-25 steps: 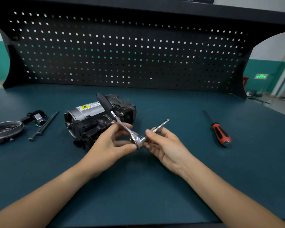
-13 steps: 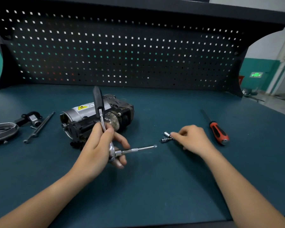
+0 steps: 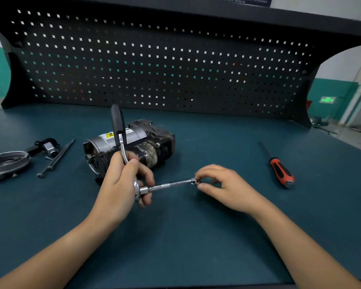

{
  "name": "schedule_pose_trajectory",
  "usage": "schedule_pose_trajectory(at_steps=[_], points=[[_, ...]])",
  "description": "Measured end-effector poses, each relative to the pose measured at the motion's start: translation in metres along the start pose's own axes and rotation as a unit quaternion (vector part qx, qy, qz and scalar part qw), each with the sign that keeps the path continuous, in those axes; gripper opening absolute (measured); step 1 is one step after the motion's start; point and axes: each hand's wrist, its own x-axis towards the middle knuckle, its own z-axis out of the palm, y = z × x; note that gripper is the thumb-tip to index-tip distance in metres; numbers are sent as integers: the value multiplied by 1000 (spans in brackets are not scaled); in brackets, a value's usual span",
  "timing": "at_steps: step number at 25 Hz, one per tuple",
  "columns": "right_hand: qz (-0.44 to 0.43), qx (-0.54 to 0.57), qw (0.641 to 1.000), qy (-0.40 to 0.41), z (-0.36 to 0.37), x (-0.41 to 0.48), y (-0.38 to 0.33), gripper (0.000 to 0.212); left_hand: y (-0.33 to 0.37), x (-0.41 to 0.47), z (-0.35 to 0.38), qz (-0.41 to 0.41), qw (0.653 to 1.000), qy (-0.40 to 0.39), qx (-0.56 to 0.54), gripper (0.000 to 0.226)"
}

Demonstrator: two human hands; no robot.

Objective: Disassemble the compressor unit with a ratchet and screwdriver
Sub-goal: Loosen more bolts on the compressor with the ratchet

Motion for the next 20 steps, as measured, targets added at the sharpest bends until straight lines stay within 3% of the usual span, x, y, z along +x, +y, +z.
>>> schedule_pose_trajectory(at_steps=[3, 9, 15, 17, 20], points=[[18, 164, 986, -2, 6, -5, -15, 28, 0, 3, -3, 4, 1000, 20, 2, 23], [18, 234, 971, 49, 5, -7, -18, 31, 0, 6, -9, -24, 999, 27, -1, 26], [43, 284, 957, 35, 5, -7, -21, 27, 0, 2, -7, 3, 1000, 4, 7, 24], [55, 333, 940, 37, 7, -6, -20, 22, 1, 0, -5, 20, 1000, 2, -6, 26], [84, 466, 880, 30, 7, -6, -20, 9, 1, -1, -5, 34, 999, 0, -25, 29]])
